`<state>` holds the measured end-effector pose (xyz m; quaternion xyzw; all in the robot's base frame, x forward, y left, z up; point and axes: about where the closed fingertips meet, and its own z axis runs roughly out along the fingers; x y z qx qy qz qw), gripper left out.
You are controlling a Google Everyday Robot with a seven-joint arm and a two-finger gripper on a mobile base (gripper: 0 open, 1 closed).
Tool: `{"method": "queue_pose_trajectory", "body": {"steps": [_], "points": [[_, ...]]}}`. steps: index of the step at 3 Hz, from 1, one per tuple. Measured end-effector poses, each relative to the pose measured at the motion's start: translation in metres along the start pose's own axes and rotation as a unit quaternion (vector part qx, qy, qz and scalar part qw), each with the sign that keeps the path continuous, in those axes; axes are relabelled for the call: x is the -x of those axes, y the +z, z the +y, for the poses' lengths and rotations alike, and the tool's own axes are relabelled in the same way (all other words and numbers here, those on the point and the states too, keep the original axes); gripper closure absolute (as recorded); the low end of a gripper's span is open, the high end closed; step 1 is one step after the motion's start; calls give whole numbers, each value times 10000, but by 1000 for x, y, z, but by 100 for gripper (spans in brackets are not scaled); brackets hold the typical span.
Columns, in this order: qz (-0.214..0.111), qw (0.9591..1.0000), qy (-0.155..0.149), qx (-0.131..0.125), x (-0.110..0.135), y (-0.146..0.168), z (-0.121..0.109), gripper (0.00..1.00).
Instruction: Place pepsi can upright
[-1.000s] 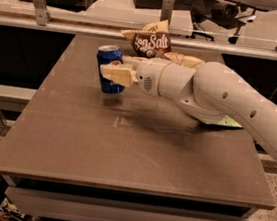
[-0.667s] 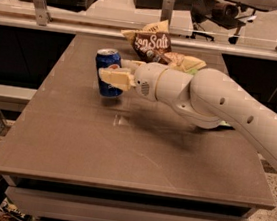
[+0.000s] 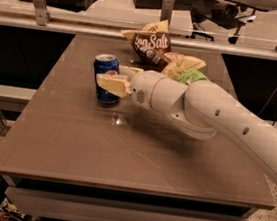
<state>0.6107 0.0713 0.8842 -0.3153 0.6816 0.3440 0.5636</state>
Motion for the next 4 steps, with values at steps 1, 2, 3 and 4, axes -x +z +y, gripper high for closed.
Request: {"method": "queue_pose_trajectory", "body": {"steps": [1,2,3,4], "points": [[-44,10000,-5,-61,-5,2,2,100],[-42,10000,-10,-40,-4,3,3,81],[-42,10000,-15,-25,-3,4,5,58],[-41,10000,-20,-9,-3,6,7,35]]}}
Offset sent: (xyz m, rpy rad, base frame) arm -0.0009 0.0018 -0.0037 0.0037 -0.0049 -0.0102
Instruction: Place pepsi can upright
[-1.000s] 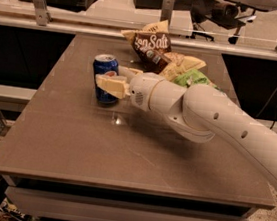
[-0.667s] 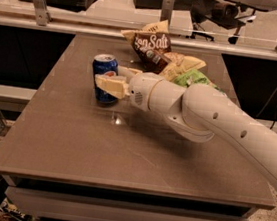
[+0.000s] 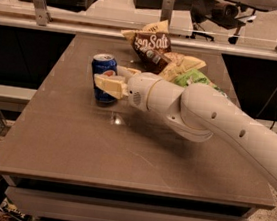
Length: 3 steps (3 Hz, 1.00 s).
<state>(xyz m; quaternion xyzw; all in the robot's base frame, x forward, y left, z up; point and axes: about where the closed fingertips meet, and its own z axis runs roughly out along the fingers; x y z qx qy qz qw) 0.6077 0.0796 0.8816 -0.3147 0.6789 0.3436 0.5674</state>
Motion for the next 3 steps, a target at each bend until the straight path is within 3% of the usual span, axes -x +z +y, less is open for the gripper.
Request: {"method": "queue_pose_trajectory", "body": {"steps": [1,2,3], "points": [[0,10000,-5,16,0,1,2,13],[1,10000,-10,31,1,2,3,0],[1,10000,-15,49,1,4,5,18]]}}
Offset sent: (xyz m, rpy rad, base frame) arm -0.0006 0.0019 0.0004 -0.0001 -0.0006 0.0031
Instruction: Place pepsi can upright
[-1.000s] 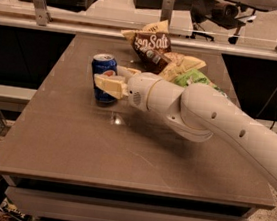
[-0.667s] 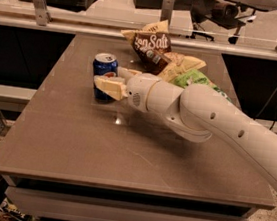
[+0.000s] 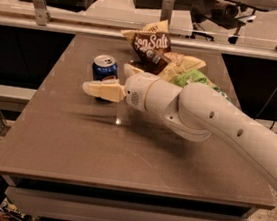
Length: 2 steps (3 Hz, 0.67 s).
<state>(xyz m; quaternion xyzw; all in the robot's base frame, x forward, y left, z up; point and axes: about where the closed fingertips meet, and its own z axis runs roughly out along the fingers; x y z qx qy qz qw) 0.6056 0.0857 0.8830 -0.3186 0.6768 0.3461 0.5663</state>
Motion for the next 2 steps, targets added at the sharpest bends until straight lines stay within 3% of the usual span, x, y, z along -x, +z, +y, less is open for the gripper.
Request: {"method": "queue_pose_trajectory", "body": {"steps": [1,2], "points": [[0,10000,-5,17,0,1,2,14],[1,10000,-10,32,1,2,3,0]]}}
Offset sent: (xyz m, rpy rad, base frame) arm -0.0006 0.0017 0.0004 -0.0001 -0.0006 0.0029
